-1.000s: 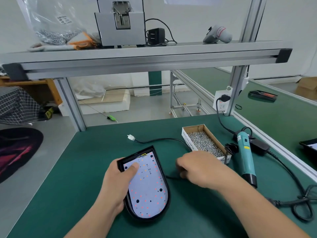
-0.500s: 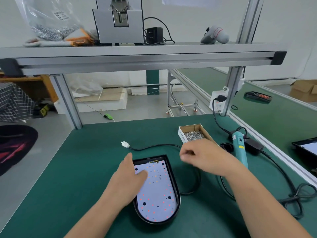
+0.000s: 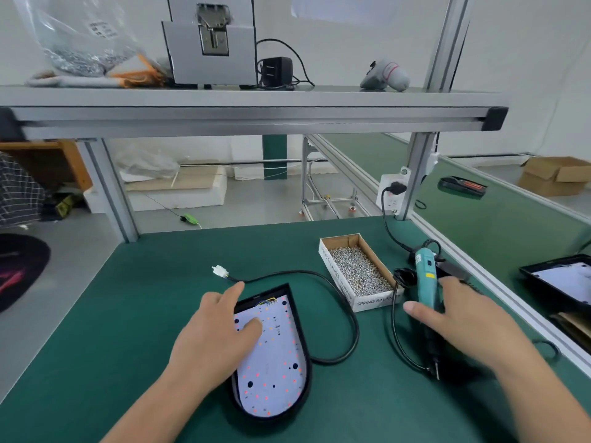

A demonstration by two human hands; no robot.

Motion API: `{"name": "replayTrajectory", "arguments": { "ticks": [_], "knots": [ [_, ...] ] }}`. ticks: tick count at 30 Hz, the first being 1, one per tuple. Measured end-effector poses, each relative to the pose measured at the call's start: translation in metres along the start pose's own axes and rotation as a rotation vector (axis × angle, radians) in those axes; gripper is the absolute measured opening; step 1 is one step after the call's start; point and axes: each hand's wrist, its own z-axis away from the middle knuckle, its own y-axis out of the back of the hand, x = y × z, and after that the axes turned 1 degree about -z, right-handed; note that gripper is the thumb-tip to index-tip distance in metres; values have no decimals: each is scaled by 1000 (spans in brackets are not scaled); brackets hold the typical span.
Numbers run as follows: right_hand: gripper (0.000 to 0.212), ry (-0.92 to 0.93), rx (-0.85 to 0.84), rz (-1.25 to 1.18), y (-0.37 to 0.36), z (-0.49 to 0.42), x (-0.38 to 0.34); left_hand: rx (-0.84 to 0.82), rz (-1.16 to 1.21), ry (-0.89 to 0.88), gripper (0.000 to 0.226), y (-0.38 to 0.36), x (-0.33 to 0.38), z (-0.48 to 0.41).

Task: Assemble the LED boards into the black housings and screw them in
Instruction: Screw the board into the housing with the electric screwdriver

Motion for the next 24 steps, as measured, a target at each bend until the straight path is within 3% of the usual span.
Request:
{"name": "replayTrajectory", "arguments": {
  "ticks": [6,10,14,19,21,24],
  "knots": [
    [28,-115,-45,-478,-14,-9,6,10,47,-25,76,2,-4,-1],
    [14,-229,20,-1250,-10,-14,18,57,6,-17,74,2,-6,-2],
    [13,-240,67,-1694,1,-11,16,152,-166,-34,66,5,3,-1],
    [22,-150,-51,-1930,-1,-1,-1,230,-131,-347,33,0,43,-2],
    [14,-109,-83,-1942,-1,1,-11,147,-119,-467,22,-10,70,-9],
    [7,-58,-48,-1902,-3,3,-20,-19,-238,-584,22,-36,116,-29]
  ]
}}
